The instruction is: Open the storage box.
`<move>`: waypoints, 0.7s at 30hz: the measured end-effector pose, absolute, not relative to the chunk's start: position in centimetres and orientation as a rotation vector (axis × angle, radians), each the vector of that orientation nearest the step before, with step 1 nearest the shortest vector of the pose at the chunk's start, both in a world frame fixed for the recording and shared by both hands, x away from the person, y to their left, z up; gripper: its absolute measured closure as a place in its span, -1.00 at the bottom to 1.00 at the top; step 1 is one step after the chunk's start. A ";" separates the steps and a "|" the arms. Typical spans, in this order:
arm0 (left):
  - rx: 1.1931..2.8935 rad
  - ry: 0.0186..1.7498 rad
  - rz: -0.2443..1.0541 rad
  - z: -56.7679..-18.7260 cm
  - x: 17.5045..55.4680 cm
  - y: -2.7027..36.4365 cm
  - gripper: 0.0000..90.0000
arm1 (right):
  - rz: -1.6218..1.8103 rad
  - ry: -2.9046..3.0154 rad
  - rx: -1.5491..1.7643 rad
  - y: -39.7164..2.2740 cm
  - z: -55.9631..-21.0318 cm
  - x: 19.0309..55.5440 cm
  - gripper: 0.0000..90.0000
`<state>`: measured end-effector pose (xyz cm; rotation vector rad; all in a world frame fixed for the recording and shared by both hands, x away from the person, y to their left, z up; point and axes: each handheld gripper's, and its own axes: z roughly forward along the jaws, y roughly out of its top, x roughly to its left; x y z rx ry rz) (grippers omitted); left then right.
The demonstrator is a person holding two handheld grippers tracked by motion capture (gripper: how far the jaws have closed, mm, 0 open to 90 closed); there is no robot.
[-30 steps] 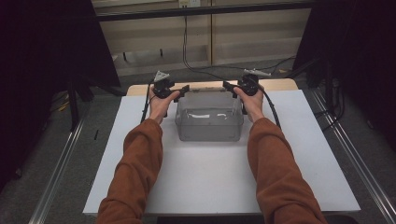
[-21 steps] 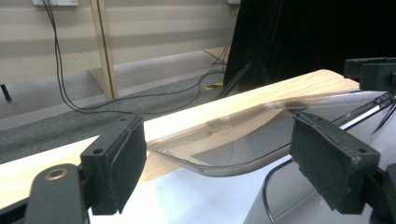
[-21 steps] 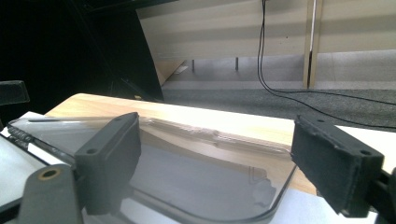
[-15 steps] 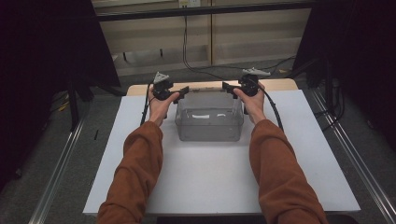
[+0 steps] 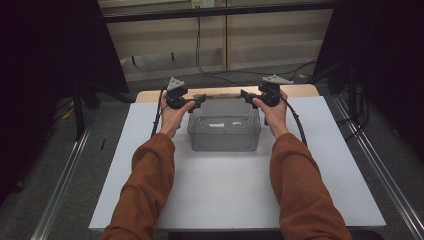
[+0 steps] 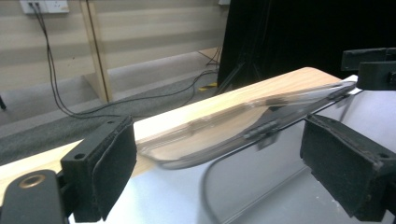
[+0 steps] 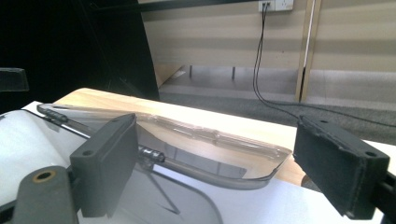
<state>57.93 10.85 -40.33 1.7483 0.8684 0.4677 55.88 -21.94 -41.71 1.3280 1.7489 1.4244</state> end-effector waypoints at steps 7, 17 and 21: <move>1.750 0.816 0.474 -39.5 56.7 9.7 -0.77 | 1.423 1.733 1.300 -22.4 -41.0 54.6 -0.70; 1.697 0.834 0.481 -39.6 55.3 10.7 -0.79 | 1.438 1.723 1.268 -22.4 -40.5 53.4 -0.72; 1.707 0.842 0.488 -40.0 54.8 11.1 -0.81 | 1.451 1.727 1.250 -21.8 -40.4 53.0 -0.75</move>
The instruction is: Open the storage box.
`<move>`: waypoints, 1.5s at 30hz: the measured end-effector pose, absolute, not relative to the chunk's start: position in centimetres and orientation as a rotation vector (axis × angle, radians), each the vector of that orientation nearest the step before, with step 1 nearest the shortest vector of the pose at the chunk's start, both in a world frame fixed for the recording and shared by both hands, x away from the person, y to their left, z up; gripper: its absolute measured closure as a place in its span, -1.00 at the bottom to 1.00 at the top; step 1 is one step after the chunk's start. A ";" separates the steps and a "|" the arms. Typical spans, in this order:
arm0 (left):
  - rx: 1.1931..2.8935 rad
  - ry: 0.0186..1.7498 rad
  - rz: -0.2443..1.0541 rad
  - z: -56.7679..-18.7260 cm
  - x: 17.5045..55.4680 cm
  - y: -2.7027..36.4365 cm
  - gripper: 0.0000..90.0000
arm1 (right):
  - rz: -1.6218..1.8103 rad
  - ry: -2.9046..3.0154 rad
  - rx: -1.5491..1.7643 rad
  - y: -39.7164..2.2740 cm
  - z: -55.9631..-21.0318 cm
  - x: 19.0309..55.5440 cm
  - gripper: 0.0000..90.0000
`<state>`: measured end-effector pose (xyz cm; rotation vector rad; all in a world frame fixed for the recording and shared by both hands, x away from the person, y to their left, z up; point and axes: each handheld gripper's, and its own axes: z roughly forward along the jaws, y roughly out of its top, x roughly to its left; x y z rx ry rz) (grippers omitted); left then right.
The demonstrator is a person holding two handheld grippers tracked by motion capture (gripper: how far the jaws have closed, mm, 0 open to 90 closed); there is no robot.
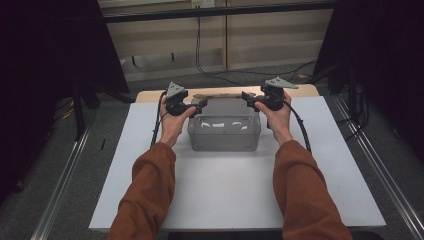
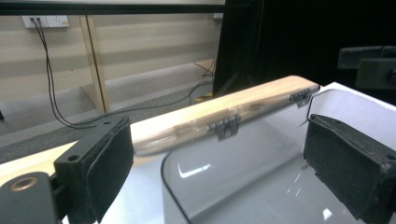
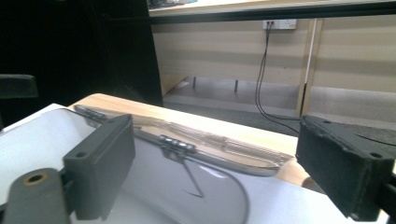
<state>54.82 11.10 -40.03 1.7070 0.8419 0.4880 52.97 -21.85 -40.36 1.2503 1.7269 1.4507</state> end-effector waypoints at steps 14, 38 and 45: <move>1.671 0.793 0.507 -39.1 51.6 11.4 -0.92 | 1.467 1.723 1.146 -21.5 -39.1 50.3 -0.90; 1.644 0.787 0.543 -39.1 47.6 13.0 -0.93 | 1.489 1.713 1.060 -22.6 -38.0 46.0 -0.90; 1.661 0.759 0.570 -39.5 46.5 13.3 -0.90 | 1.430 1.703 1.041 -23.1 -38.1 44.6 -0.91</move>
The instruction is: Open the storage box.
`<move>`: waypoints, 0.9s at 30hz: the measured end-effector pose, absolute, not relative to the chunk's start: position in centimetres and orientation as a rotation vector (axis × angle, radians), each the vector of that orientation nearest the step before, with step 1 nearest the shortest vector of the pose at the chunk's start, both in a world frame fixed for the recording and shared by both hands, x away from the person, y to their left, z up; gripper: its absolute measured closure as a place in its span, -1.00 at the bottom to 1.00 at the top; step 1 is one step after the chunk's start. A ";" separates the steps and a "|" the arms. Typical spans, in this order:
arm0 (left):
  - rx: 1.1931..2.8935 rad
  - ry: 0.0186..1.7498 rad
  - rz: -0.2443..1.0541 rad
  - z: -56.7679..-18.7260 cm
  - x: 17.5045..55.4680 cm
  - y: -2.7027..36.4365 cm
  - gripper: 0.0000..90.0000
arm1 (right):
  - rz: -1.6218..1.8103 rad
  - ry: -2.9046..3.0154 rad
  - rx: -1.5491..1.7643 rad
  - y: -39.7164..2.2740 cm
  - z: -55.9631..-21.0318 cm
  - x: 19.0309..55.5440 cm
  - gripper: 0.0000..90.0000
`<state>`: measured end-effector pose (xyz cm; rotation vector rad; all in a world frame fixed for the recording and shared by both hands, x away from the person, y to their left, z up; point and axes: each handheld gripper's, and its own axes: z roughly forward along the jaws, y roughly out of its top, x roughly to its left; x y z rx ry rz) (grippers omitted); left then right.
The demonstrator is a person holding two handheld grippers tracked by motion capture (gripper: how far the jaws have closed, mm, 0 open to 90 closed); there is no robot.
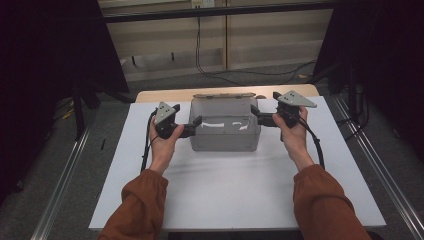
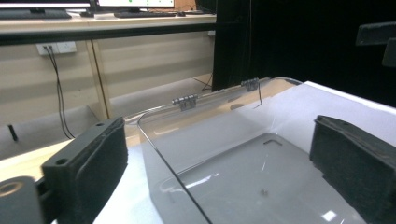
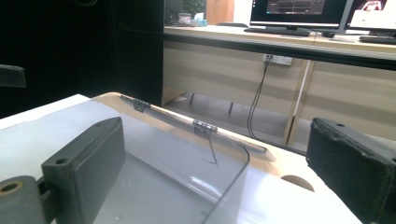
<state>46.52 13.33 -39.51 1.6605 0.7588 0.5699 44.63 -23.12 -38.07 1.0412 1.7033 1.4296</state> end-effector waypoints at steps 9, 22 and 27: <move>1.640 0.743 0.573 -39.2 44.7 14.0 -0.89 | 1.413 1.694 1.044 -24.3 -38.6 42.8 -0.91; 1.616 0.742 0.590 -39.9 42.1 15.1 -0.89 | 1.386 1.673 1.040 -26.0 -38.8 39.8 -0.91; 1.614 0.736 0.600 -40.0 40.9 15.5 -0.91 | 1.370 1.658 1.040 -26.5 -38.8 38.8 -0.91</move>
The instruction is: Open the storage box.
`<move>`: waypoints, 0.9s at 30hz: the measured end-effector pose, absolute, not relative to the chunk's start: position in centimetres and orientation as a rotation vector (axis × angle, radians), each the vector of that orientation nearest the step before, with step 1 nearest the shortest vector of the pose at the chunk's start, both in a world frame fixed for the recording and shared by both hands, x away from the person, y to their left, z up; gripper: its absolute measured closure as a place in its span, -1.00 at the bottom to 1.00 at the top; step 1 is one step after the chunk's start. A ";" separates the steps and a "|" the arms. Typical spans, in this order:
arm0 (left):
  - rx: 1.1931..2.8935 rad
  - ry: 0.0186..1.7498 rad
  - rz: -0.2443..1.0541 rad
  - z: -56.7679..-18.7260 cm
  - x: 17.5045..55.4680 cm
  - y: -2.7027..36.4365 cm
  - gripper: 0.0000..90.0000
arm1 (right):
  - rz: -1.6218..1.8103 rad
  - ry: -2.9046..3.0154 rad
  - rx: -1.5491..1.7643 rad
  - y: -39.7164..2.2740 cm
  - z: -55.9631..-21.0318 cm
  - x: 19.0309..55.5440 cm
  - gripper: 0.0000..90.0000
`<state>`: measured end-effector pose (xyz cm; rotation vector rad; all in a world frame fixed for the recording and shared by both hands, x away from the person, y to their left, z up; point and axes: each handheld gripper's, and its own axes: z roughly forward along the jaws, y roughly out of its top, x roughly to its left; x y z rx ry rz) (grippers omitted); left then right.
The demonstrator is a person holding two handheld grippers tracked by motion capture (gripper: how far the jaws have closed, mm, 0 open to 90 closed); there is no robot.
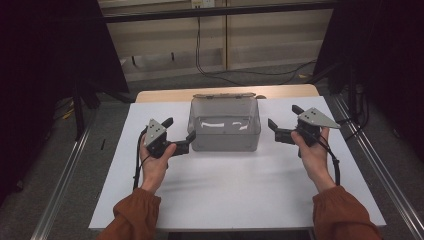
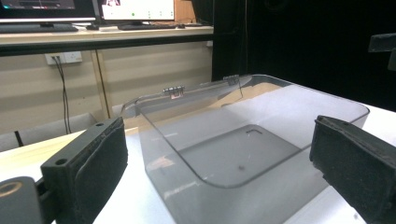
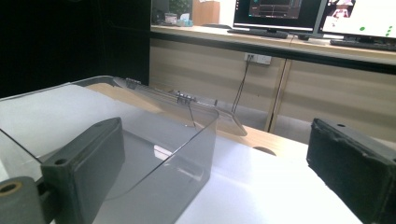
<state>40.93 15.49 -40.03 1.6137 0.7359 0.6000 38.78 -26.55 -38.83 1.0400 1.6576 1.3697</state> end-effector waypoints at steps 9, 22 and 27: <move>1.596 0.758 0.624 -40.5 39.0 16.9 -0.91 | 1.370 1.637 1.051 -27.7 -39.2 36.6 -0.91; 1.573 0.826 0.642 -41.3 36.3 19.0 -0.92 | 1.332 1.606 1.105 -27.8 -41.1 33.3 -0.95; 1.561 0.850 0.650 -41.4 35.3 19.7 -0.92 | 1.308 1.593 1.096 -27.8 -41.2 32.3 -0.97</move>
